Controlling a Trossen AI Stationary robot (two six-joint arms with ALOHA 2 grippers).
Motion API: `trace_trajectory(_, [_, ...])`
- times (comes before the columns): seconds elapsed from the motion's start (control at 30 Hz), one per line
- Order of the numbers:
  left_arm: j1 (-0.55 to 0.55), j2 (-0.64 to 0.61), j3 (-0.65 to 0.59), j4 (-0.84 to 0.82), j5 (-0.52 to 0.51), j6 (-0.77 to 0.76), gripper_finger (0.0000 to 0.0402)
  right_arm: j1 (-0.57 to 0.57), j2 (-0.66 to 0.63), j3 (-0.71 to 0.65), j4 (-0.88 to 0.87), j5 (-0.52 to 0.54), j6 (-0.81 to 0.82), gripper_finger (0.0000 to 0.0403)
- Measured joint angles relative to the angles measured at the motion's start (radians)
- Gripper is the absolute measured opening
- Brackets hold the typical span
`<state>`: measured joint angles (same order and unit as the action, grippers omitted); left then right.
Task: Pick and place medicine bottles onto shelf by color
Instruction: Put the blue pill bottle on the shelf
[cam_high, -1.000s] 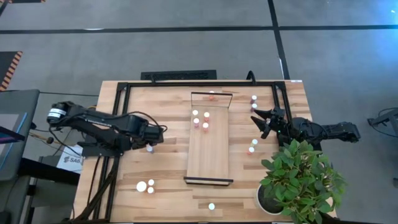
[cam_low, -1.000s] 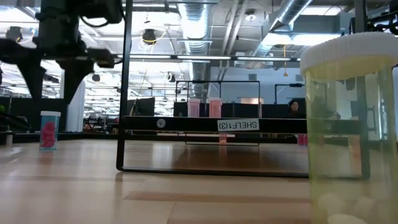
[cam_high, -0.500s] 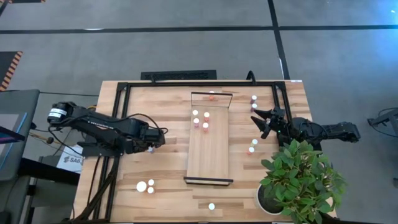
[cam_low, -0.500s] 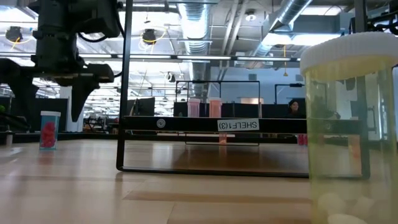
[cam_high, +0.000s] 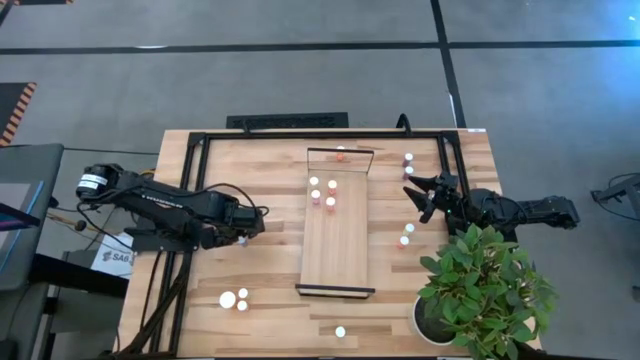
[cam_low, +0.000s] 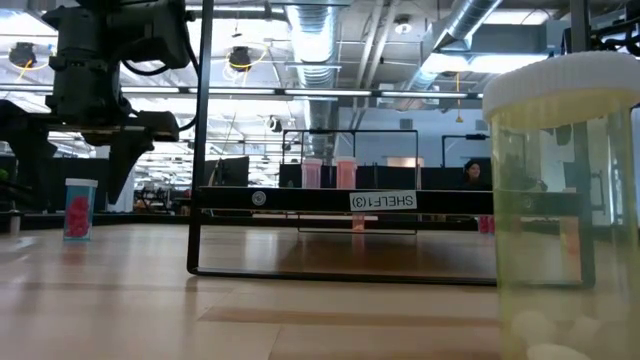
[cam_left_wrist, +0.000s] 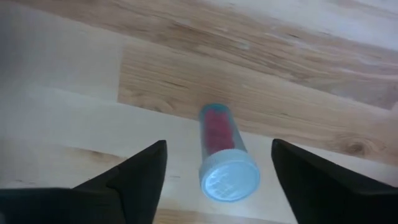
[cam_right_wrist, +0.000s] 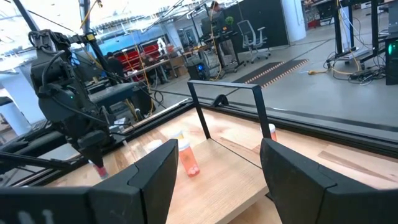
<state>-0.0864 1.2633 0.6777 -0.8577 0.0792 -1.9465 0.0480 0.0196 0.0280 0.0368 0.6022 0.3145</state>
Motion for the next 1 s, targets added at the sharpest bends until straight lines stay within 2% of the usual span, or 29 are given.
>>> trace_trajectory(0.3, [0.000,0.000,0.000,-0.004,-0.010,0.000,0.0167,0.000,0.000,0.000,0.000,0.000,0.000,0.0251])
trace_trajectory(0.5, [0.000,0.000,0.000,-0.004,-0.012,0.000,0.0117,0.000,0.000,0.000,0.000,0.000,0.000,0.0251])
trace_trajectory(0.67, [0.000,0.000,0.000,-0.002,0.002,0.019,0.0099,0.000,0.000,0.000,0.000,0.000,0.000,0.0251])
trace_trajectory(1.0, [0.000,0.000,0.027,0.002,0.015,0.033,0.0099,0.000,0.000,0.000,0.000,0.000,0.000,0.0251])
